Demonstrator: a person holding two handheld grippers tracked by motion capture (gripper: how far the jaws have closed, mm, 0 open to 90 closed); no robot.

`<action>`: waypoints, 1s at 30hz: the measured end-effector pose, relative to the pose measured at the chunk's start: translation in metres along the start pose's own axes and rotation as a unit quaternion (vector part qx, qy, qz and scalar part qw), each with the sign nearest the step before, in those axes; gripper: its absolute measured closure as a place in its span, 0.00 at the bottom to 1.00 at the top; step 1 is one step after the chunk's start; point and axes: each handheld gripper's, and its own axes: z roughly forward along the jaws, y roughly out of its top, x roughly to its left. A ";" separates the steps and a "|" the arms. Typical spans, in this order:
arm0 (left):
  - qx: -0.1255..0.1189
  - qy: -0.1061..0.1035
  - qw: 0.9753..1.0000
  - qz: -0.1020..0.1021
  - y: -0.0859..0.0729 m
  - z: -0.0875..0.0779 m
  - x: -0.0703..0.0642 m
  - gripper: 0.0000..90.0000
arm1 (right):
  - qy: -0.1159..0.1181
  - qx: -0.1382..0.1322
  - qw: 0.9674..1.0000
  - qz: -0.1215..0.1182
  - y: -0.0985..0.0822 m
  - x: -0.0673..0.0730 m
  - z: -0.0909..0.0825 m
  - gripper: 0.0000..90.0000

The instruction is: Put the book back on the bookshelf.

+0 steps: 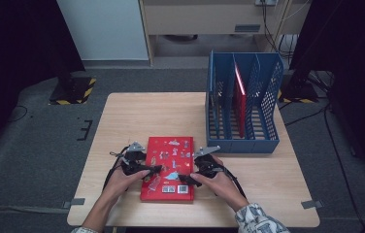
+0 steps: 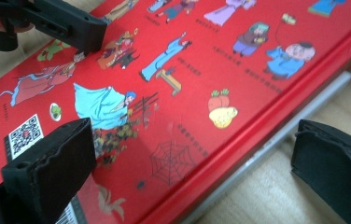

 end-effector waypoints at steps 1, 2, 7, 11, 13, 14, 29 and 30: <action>-0.001 0.002 1.000 0.003 0.001 -0.001 0.000 0.07 | -0.003 -0.003 1.000 -0.005 0.001 0.000 0.000 0.00; -0.003 0.003 1.000 0.004 0.001 -0.002 -0.001 0.09 | -0.004 -0.002 1.000 -0.006 0.001 0.001 0.000 0.01; -0.022 -0.004 1.000 0.001 0.004 -0.008 -0.001 0.16 | 0.002 -0.005 1.000 0.003 0.002 0.000 -0.001 0.01; -0.020 0.001 1.000 0.005 0.005 -0.010 -0.003 0.17 | 0.001 -0.008 1.000 0.004 0.002 0.000 -0.001 0.02; -0.021 0.001 1.000 0.007 0.005 -0.011 -0.001 0.20 | 0.002 -0.008 1.000 0.005 0.002 0.000 -0.001 0.01; -0.020 0.001 1.000 0.006 0.005 -0.012 -0.001 0.21 | 0.003 -0.009 1.000 0.005 0.002 -0.001 -0.001 0.01; -0.014 -0.003 1.000 0.013 0.005 -0.011 -0.001 0.23 | -0.002 -0.022 0.999 0.033 0.014 -0.021 0.011 0.00; -0.015 -0.004 1.000 0.013 0.005 -0.011 -0.002 0.23 | -0.002 -0.020 0.999 0.033 0.014 -0.021 0.010 0.01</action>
